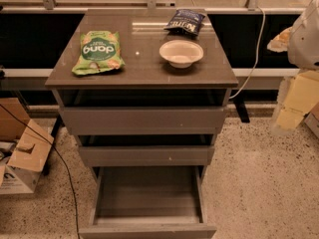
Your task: Place green rice chip bag into bottom drawer
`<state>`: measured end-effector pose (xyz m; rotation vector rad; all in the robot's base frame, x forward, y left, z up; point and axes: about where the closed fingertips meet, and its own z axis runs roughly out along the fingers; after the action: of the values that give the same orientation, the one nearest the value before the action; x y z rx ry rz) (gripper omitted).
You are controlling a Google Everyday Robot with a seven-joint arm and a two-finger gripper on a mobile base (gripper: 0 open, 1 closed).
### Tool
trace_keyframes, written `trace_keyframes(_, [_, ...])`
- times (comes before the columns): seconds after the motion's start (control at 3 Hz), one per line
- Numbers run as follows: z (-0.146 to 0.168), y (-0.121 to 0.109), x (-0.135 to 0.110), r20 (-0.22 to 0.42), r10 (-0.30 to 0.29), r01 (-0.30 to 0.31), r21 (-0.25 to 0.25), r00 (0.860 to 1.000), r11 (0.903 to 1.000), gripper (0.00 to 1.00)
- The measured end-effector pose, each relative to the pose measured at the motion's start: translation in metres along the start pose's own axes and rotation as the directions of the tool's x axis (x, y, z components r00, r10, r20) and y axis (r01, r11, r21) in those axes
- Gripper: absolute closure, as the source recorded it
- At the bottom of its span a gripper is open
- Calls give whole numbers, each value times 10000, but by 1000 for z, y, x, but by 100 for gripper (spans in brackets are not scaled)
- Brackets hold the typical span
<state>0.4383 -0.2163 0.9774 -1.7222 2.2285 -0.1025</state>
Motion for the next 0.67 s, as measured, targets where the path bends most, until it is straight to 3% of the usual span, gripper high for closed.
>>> trace_keyframes(0.33, [0,0,0,3,-2,2,1,10000,10000,0])
trace_keyframes(0.67, [0,-3,-26,602,-391,381,170,9974,9991,0])
